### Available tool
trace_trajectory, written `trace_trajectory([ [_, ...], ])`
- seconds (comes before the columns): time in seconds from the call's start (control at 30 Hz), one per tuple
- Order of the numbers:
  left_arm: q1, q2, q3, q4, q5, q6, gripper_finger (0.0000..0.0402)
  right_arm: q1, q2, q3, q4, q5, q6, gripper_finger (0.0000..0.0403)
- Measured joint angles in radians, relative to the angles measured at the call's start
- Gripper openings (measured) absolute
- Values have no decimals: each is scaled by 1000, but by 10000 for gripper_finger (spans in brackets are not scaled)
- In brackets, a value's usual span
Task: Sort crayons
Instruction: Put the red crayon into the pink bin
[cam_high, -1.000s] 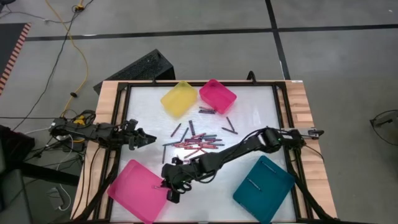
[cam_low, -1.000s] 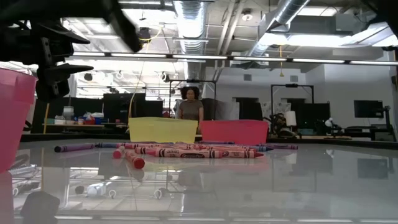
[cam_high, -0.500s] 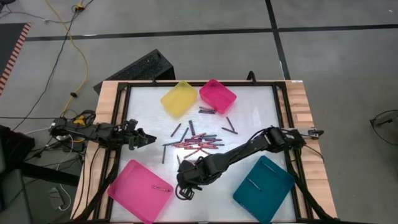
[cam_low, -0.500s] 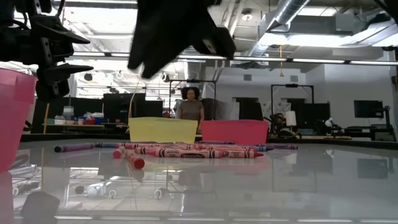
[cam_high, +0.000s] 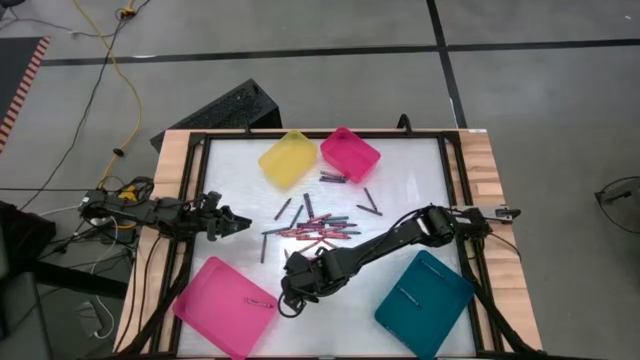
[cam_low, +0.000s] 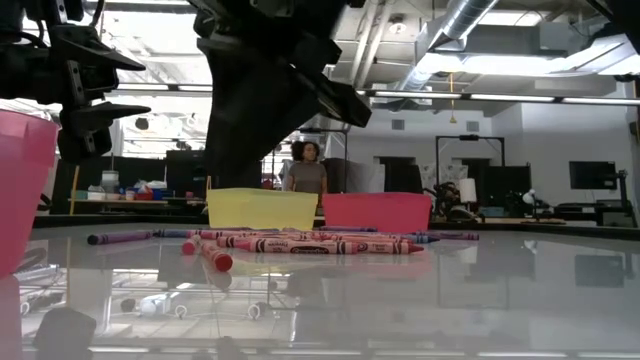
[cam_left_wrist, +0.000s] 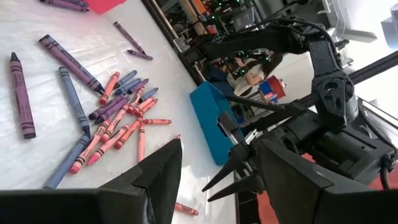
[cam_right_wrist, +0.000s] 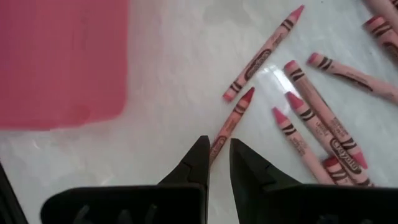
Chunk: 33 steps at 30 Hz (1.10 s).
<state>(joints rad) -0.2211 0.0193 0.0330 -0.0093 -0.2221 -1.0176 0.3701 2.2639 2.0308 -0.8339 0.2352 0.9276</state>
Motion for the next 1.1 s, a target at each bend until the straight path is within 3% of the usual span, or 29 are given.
trace_trajectory([
  [0.37,0,0,0,0,-1,0,199,1,0,0,5,57,9,57],
  [1.1,0,0,0,0,-2,3,199,2,103,1,67,51,73,57],
])
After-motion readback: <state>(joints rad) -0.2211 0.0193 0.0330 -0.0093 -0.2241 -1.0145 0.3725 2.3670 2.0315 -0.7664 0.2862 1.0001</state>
